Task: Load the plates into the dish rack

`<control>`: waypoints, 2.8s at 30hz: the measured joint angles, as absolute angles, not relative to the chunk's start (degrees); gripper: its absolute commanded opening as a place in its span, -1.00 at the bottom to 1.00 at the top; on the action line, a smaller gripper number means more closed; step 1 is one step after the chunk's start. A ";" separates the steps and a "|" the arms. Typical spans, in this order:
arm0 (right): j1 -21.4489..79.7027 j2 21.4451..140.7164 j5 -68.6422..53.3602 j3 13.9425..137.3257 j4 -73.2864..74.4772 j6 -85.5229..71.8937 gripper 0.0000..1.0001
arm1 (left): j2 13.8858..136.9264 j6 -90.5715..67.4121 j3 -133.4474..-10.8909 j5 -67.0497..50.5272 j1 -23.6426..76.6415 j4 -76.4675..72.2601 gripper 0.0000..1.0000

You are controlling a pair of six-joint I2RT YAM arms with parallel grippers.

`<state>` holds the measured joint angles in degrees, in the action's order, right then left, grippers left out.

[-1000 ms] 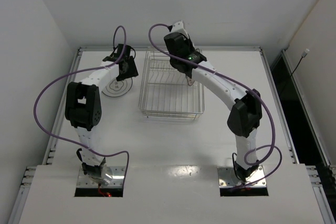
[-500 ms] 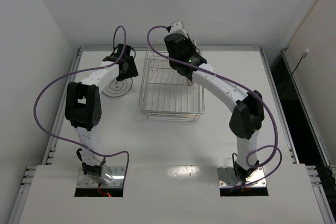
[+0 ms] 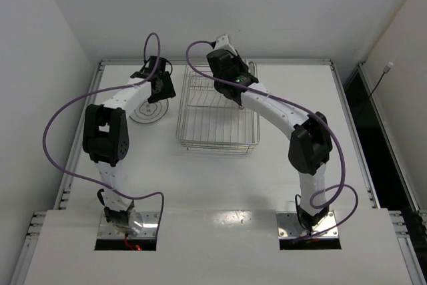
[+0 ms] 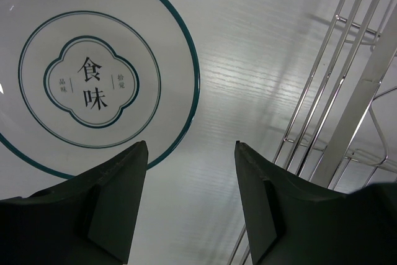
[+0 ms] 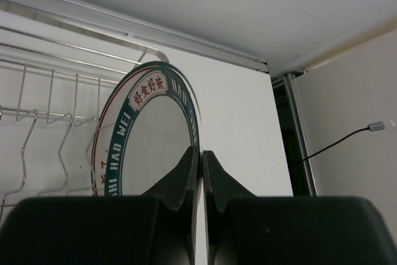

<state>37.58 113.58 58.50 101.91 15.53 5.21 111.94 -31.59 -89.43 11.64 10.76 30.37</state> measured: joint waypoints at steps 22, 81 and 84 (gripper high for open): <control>35.35 120.57 53.47 108.14 31.62 -8.49 -0.48 | 104.75 -37.39 -86.04 25.85 10.37 31.66 0.87; 44.34 57.34 8.54 61.78 23.35 -26.79 0.41 | 111.81 -95.44 -49.91 -46.81 -20.62 -67.02 -1.00; 42.81 60.10 5.72 61.17 17.69 -26.83 0.43 | 115.68 -100.88 -49.87 -47.75 -18.44 -67.33 -1.00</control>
<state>42.81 60.10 5.72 61.17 17.69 -26.83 115.68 -100.88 -49.87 -47.75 -18.44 -67.33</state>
